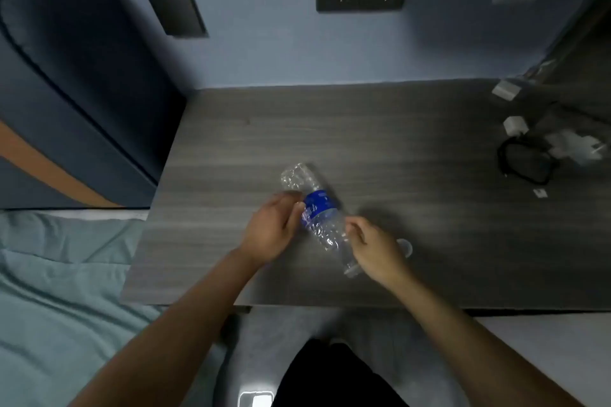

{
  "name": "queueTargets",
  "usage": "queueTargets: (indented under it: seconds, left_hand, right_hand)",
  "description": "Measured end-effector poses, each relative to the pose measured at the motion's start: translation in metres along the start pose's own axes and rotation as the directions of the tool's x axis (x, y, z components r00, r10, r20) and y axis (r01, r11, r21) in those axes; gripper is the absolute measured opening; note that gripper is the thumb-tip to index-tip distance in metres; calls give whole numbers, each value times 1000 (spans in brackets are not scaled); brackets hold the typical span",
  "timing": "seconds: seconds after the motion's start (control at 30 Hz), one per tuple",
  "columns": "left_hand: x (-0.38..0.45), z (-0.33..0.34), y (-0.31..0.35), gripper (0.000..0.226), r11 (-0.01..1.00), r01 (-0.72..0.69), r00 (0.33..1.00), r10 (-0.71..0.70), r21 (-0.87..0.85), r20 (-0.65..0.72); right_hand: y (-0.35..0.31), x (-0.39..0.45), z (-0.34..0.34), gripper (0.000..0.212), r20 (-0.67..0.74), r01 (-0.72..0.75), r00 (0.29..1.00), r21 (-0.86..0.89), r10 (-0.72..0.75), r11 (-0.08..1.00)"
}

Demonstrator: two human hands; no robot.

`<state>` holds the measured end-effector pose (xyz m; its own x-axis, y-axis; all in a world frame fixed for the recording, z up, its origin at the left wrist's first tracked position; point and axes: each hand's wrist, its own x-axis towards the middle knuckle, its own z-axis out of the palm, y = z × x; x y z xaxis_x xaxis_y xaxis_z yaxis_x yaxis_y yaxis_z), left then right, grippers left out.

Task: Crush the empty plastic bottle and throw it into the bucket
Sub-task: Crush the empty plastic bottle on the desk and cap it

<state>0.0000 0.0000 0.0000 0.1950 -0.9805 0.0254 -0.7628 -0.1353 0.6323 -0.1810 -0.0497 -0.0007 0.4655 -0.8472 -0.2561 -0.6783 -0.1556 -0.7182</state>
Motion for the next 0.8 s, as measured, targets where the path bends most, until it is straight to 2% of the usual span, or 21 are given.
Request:
queueTargets:
  seconds: [0.07, 0.17, 0.27, 0.4, 0.6, 0.8]
  left_hand:
    - [18, 3, -3, 33, 995, -46, 998, 41, 91, 56]
    - [49, 11, -9, 37, 967, -158, 982, 132, 199, 139]
    - [67, 21, -20, 44, 906, -273, 954, 213, 322, 211]
    - [79, 30, -35, 51, 814, -382, 909, 244, 438, 339]
    - [79, 37, -45, 64, 731, -445, 879, 247, 517, 408]
    - [73, 50, -52, 56, 638, -467, 878, 251, 612, 408]
  right_hand:
    - [-4, 11, 4, 34, -51, 4, 999, -48, -6, 999]
    - [-12, 26, 15, 40, -43, -5, 999, -84, 2, 996]
    - [-11, 35, 27, 41, -62, -72, 996, -110, 65, 991]
    - [-4, 38, 46, 39, -77, -106, 993, -168, 94, 980]
    - [7, 40, 64, 43, -204, -77, 979, -255, 25, 964]
    - [4, 42, 74, 39, -282, -114, 959, -363, 7, 925]
